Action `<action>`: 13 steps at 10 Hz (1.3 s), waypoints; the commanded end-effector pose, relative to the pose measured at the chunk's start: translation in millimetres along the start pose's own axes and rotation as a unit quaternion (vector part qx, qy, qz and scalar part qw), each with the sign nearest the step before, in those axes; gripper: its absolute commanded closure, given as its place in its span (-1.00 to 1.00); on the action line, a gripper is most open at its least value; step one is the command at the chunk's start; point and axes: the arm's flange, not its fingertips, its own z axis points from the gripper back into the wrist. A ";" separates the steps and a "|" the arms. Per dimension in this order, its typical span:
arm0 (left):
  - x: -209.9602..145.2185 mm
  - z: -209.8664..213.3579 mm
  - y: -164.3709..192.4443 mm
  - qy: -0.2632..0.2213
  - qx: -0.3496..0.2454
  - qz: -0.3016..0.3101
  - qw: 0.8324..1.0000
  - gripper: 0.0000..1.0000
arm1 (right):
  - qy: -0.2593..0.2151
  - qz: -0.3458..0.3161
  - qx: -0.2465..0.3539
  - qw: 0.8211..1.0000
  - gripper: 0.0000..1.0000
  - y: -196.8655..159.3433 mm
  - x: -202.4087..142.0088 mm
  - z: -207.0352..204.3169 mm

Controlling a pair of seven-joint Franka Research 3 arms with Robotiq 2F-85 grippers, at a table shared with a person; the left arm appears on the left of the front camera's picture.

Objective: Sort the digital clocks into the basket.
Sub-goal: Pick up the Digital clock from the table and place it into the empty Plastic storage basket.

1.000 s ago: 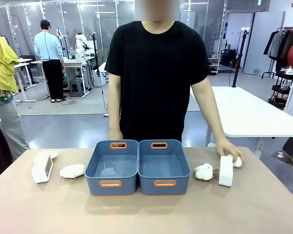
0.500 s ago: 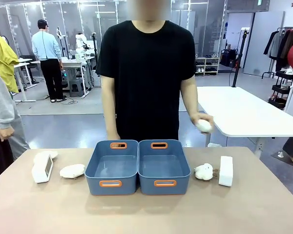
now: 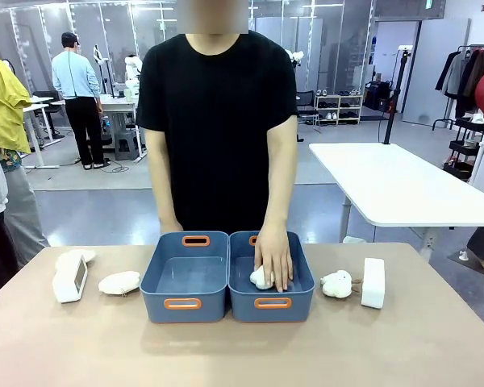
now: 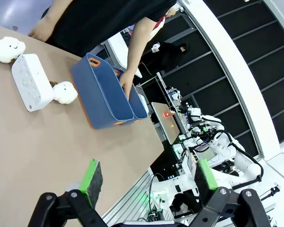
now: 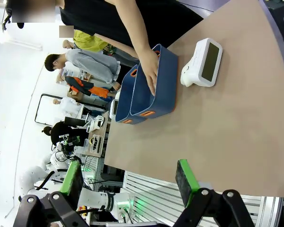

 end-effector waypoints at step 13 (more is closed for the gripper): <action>119.7 -304.5 25.6 0.188 0.576 0.019 0.795 -1.00 | 0.001 0.003 0.004 1.000 -1.00 0.5 0.5 -0.8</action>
